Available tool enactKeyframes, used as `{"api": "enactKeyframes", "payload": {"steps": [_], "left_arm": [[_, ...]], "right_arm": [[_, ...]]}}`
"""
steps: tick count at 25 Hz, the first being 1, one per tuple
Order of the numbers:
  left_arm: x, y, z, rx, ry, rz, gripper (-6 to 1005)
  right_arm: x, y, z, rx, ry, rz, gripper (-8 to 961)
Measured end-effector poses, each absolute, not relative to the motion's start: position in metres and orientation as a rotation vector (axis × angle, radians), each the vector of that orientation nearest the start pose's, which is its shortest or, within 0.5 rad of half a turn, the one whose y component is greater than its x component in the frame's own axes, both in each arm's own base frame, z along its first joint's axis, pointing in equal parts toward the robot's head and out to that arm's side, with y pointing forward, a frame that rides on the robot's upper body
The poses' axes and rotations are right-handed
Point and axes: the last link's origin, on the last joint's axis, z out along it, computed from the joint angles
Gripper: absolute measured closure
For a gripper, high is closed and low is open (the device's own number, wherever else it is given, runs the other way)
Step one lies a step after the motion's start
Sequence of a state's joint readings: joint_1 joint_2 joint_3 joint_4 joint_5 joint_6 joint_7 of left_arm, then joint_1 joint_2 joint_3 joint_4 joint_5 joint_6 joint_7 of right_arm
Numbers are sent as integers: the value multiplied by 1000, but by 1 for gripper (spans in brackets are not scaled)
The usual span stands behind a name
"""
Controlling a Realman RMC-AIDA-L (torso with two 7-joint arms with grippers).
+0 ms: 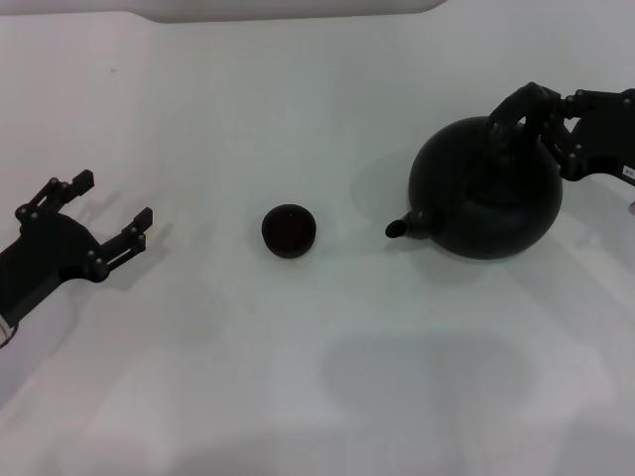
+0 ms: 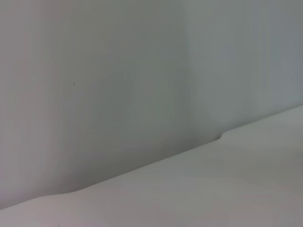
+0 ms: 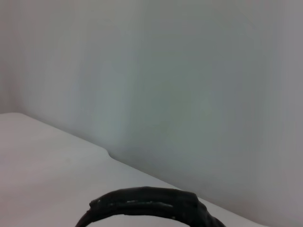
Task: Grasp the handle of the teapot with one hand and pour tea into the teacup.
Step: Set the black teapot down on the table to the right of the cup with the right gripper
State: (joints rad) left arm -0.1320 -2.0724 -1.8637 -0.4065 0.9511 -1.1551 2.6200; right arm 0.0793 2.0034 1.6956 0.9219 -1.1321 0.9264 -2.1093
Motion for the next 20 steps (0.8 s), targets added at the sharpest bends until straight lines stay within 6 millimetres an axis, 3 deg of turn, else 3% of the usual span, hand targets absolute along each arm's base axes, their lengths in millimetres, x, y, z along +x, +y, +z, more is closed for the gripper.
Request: {"api": "enactKeyframes", "payload": {"steps": [20], "left_arm": [[-359,249,-32,-2143,-454,-548,142]], "right_arm": [[309,302,10,-2246,450,538,839]]}}
